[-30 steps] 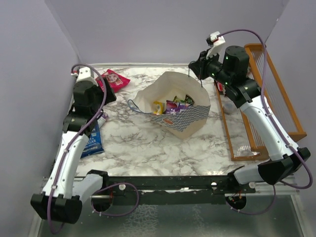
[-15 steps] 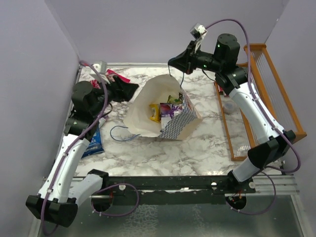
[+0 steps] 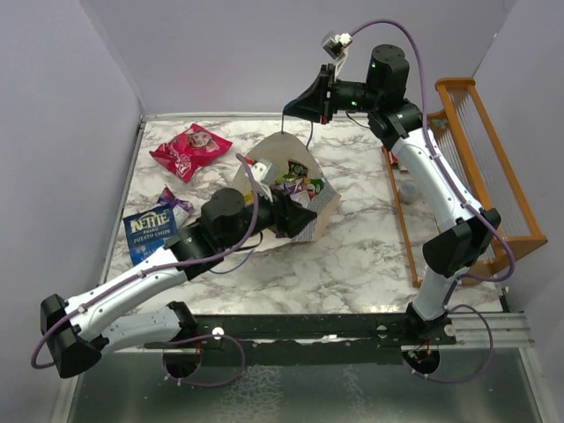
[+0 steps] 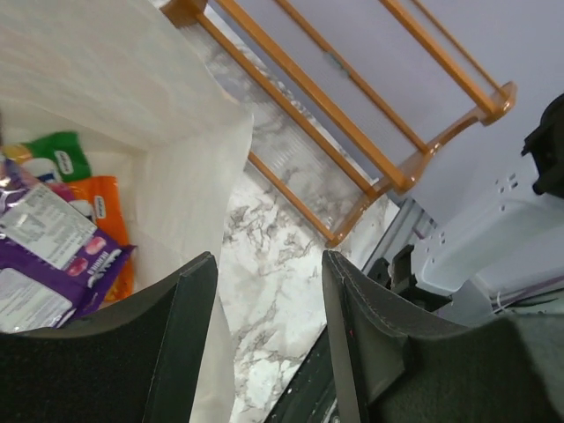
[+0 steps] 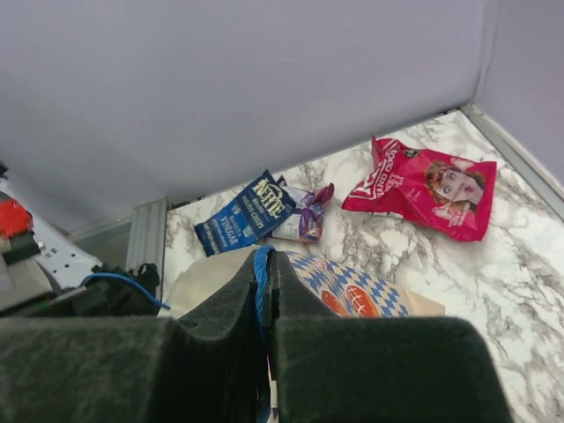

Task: Take the snacks out of the paper bag
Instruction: Take out the snack from the paper bag.

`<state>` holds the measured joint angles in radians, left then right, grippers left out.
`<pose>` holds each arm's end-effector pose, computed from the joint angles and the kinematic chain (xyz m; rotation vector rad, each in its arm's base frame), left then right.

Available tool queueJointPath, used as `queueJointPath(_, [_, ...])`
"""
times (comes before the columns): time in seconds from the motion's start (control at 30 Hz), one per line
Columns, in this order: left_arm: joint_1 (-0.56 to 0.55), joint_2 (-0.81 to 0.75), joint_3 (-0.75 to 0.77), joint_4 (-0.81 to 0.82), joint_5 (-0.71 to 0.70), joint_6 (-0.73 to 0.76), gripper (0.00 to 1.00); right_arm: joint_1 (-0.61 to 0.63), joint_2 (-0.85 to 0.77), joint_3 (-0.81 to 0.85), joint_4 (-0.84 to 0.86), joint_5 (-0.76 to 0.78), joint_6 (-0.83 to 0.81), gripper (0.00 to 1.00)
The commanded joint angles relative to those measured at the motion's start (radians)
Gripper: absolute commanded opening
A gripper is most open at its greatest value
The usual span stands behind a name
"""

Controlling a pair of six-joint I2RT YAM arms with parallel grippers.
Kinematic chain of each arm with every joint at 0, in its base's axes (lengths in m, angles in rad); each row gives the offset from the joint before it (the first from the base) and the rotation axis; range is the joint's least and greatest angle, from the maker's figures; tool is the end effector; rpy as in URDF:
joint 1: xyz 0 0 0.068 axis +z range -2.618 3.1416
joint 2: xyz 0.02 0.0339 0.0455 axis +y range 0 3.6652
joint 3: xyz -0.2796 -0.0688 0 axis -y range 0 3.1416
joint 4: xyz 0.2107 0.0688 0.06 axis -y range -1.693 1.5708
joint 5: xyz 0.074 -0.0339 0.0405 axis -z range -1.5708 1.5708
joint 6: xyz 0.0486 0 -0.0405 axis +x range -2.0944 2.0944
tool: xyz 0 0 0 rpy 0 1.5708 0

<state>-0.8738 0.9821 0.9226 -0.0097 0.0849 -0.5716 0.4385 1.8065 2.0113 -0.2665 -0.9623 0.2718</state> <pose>0.1257 -0.1566 0.3849 0.3365 1.7430 -1.1512 0.3280 0.1979 0.4807 -0.9132 1.5247 1.3025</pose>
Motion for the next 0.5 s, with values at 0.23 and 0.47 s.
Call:
queueJointPath(0.23, [-0.158,0.132,-0.022,0.138,-0.152,0.038,0.54,0.011,-0.034,-0.022,0.081,-0.214,0.022,0.02])
queueJointPath(0.47, [-0.179,0.020,-0.091,0.110,-0.171,0.075,0.71,0.011,-0.063,-0.076,0.041,-0.236,-0.048,0.02])
